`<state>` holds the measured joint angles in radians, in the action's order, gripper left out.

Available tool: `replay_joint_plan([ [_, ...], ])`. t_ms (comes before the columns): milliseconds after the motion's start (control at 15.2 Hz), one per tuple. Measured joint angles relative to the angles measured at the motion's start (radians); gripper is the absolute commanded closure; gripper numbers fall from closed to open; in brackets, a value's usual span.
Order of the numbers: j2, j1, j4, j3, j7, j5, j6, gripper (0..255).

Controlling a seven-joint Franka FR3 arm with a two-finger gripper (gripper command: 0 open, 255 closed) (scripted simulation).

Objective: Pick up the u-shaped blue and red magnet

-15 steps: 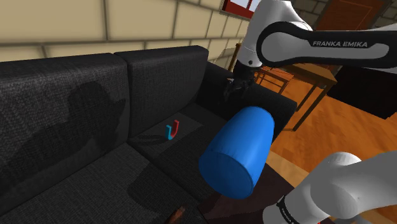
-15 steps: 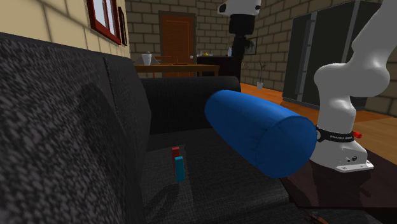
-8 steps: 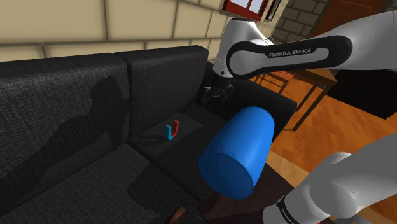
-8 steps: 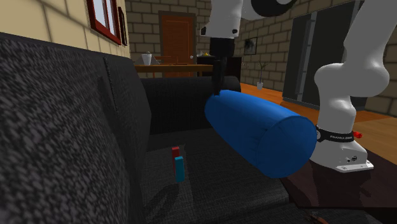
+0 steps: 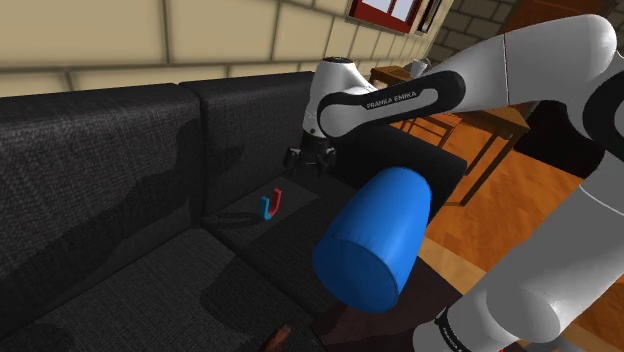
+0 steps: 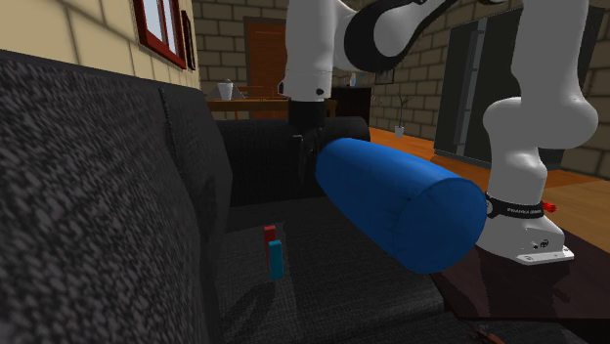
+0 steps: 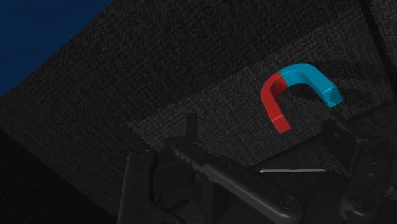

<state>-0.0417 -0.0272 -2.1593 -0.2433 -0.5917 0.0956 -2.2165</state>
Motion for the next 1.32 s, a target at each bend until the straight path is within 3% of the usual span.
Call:
replay_joint_plan([
  [528, -0.315, 0.034, 0.226, 0.013, -0.147, 0.048, -0.067, 0],
  [1056, -0.404, 0.045, 0.240, 0.027, -0.172, 0.071, -0.139, 0],
  [1122, -0.409, 0.046, 0.240, 0.028, -0.173, 0.073, -0.143, 255],
  [1320, -0.412, 0.046, 0.241, 0.029, -0.173, 0.074, -0.147, 255],
])
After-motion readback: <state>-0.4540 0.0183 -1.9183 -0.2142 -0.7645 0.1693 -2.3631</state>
